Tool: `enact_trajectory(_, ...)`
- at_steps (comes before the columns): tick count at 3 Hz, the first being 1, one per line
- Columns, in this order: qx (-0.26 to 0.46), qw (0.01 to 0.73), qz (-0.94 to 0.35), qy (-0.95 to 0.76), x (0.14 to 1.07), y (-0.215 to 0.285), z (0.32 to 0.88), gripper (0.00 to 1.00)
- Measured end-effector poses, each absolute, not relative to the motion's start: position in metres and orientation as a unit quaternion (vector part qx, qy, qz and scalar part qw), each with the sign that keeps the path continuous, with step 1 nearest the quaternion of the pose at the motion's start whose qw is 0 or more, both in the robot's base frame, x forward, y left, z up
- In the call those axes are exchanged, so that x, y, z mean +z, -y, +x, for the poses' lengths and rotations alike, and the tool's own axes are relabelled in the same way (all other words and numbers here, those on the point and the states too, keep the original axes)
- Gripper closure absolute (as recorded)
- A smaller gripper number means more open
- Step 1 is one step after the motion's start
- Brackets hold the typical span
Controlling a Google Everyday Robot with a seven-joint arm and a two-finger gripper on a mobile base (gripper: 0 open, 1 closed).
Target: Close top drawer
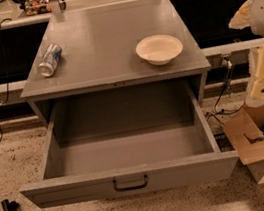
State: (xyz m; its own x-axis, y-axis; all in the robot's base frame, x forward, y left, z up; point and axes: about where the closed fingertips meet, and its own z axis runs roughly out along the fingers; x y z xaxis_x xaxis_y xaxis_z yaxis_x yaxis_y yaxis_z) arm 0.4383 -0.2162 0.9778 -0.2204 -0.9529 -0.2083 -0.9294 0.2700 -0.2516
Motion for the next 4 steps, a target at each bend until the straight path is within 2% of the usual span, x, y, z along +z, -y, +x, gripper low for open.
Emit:
enact_trajectory(1, -0.036, 0.161, -0.603, -0.78, 0.978, 0.216, 0.438, 0.0)
enact_trajectory(3, 0.009, 0.131, -0.615, -0.778, 0.87, 0.193, 0.444, 0.0)
enact_trajectory(4, 0.038, 0.16, -0.636, -0.754, 0.817, 0.166, 0.43, 0.18)
